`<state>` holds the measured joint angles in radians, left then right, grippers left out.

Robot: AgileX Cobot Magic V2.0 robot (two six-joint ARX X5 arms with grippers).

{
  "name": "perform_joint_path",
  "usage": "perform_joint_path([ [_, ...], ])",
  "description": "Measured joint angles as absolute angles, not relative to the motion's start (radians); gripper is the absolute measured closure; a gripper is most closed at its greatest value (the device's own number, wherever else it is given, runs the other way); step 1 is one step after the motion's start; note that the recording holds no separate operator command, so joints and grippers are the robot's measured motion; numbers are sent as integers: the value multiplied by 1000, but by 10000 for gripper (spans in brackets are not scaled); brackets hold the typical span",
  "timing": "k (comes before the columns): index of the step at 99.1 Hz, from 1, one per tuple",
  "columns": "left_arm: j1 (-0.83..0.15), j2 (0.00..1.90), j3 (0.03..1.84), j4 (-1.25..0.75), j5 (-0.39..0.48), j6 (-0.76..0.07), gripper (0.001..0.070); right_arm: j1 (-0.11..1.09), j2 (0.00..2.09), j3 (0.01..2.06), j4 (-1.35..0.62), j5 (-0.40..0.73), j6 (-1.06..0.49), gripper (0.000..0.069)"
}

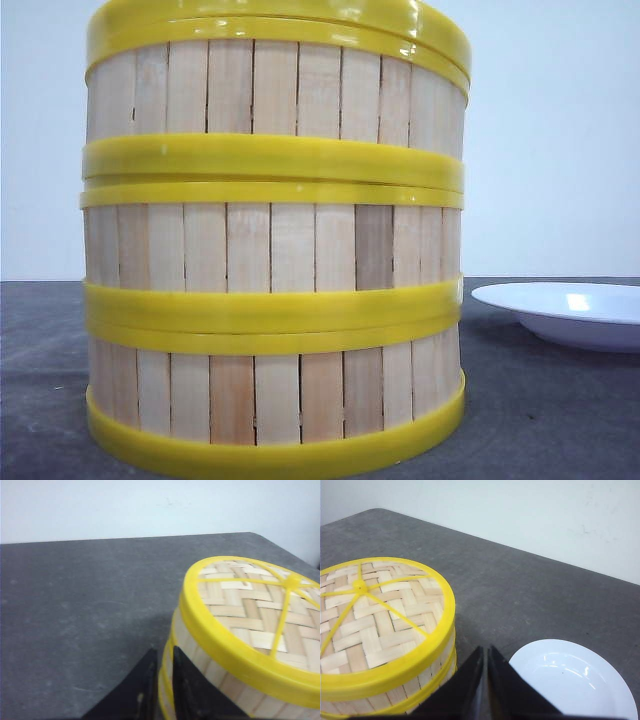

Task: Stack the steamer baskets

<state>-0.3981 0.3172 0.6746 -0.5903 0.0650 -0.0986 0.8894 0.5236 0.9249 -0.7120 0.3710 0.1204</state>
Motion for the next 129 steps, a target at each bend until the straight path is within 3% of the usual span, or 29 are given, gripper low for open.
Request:
perform_joint_path([
  [49, -88, 76, 211, -278, 31, -44, 681, 889, 524, 925, -709, 371, 120, 682],
  [81, -17, 5, 69, -285, 23, -8, 681, 889, 524, 925, -706, 371, 120, 682],
  [110, 0, 4, 55, -243, -51, 28, 681, 889, 524, 925, -706, 371, 120, 682],
  [129, 0, 5, 55, -241, -55, 38, 681, 889, 524, 925, -706, 371, 120, 682],
])
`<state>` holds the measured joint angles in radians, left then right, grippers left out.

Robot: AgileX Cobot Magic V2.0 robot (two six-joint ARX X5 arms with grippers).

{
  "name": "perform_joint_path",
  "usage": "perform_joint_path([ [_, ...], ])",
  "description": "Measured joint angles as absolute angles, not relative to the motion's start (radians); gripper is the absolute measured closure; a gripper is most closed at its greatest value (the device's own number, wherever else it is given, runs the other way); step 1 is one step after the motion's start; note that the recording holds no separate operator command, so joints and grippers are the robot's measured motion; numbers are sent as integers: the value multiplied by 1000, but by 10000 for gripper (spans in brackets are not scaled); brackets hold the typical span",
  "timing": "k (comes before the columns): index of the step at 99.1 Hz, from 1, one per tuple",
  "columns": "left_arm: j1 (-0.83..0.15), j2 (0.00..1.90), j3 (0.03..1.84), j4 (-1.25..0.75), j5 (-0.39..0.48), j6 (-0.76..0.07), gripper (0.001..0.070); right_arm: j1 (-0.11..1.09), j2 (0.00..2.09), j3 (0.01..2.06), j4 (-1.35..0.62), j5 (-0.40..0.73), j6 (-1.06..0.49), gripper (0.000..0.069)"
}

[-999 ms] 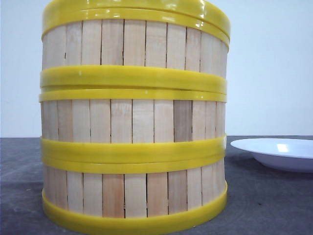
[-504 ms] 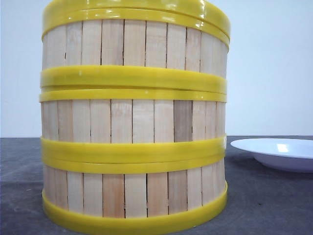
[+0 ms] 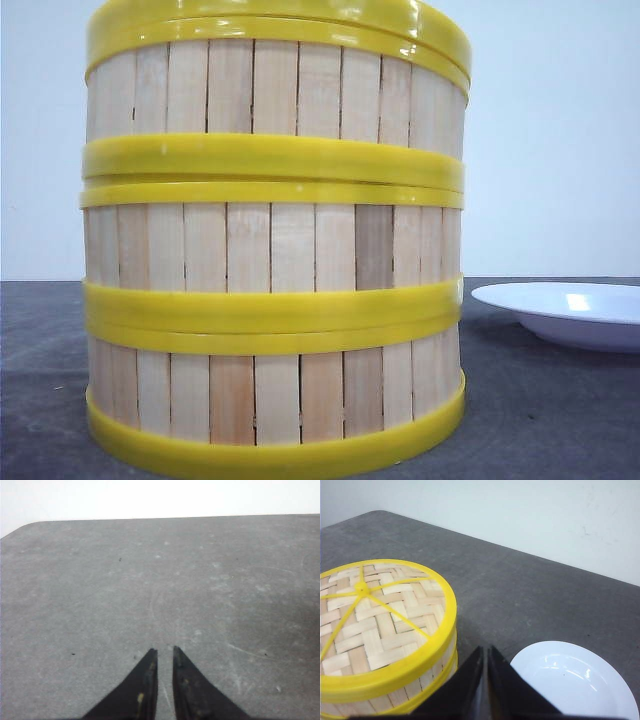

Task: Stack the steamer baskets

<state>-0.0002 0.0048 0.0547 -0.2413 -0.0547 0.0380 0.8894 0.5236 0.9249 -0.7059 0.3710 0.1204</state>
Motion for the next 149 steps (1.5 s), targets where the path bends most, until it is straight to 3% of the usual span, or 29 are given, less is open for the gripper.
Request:
perform_joint_path([
  [129, 0, 4, 53, -237, -55, 39, 681, 889, 524, 925, -673, 371, 90, 682],
  [149, 0, 4, 53, -237, -55, 39, 681, 783, 523, 925, -655, 371, -6, 682],
])
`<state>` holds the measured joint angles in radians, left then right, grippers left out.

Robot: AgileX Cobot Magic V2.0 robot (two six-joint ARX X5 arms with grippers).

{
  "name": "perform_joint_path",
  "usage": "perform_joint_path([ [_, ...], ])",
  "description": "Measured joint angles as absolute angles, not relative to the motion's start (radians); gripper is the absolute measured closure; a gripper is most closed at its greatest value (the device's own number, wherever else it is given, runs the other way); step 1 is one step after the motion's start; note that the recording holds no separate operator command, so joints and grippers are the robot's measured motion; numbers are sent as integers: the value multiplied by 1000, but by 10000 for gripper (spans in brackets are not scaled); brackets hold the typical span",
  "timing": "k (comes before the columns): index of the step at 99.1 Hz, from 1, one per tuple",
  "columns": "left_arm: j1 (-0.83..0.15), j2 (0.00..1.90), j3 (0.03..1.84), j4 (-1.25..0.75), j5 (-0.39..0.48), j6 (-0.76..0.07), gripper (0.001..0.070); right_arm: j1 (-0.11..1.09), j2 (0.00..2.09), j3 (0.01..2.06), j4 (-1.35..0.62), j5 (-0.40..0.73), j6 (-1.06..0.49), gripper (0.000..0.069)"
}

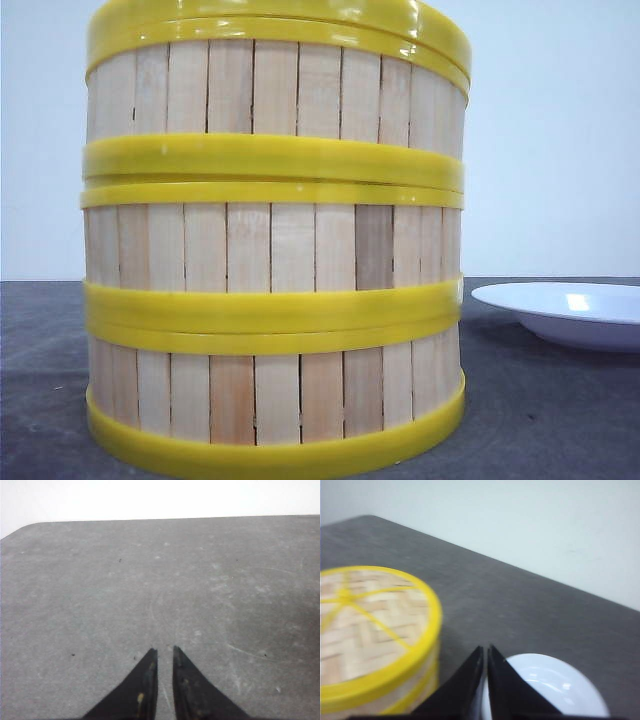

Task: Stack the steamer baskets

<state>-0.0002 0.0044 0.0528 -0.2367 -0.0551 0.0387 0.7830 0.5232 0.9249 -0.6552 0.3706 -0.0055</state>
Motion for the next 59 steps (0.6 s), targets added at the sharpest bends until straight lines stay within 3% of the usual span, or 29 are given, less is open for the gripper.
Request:
perform_joint_path([
  [25, 0, 4, 53, -237, -55, 39, 681, 437, 520, 914, -618, 353, -44, 682],
  [44, 0, 5, 53, -237, -55, 39, 681, 130, 476, 794, -539, 202, -71, 682],
  [59, 0, 5, 53, -237, -55, 39, 681, -23, 394, 634, -408, 91, -80, 682],
])
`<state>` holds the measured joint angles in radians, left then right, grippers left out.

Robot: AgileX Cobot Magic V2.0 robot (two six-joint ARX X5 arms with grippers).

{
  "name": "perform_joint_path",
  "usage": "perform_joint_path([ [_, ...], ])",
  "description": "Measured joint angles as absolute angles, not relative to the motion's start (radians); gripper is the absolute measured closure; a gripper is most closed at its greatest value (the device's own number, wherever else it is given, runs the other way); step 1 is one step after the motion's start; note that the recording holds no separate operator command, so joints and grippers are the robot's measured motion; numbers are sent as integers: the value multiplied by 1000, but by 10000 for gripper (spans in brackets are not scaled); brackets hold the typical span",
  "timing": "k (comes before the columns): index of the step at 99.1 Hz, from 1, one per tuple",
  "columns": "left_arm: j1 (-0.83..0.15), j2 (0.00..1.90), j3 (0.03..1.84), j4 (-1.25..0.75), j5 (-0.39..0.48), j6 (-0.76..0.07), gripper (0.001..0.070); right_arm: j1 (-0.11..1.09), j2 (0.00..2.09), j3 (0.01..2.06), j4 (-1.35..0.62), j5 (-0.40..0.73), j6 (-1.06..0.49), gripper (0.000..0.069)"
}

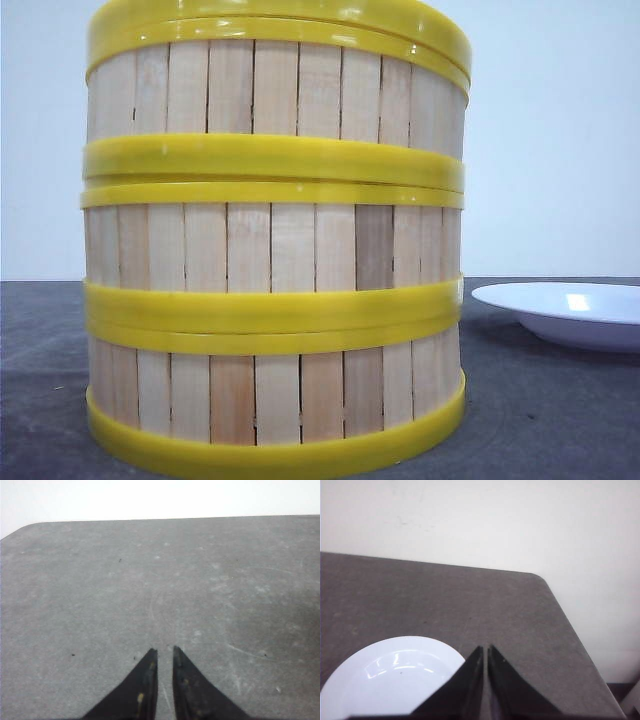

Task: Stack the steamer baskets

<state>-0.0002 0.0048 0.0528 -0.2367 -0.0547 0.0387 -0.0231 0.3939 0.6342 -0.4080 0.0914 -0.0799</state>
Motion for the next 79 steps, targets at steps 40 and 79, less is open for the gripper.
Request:
perform_joint_path([
  [40, 0, 4, 53, -236, -55, 39, 681, -74, 107, 189, -202, 43, -31, 682],
  [79, 0, 5, 53, -236, -55, 41, 681, -74, 12, 14, -124, 32, 53, 682],
])
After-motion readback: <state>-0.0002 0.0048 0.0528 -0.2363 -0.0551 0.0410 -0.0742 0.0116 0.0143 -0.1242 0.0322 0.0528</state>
